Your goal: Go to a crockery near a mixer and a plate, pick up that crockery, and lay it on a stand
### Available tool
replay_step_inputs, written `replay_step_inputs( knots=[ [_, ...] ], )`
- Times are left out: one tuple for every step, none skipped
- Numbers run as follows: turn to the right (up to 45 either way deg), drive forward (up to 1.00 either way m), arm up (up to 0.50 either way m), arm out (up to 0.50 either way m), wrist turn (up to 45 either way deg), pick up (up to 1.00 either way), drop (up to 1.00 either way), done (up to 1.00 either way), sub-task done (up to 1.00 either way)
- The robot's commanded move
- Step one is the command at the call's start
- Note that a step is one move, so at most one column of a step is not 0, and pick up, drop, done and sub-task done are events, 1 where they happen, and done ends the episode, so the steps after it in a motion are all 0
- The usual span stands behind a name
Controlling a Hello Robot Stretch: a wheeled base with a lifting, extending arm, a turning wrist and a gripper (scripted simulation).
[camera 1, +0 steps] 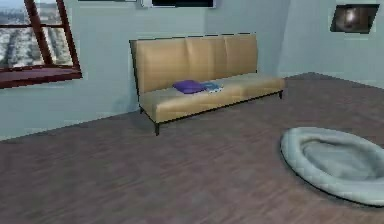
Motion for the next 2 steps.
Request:
replay_step_inputs(
  knots=[
    [-45.0, 0.00, 0.00, 0.00, 0.0, 0.00, 0.00, 0.00, 0.00],
    [-3.0, 0.00, 0.00, 0.00, 0.0, 0.00, 0.00, 0.00, 0.00]
  ],
)
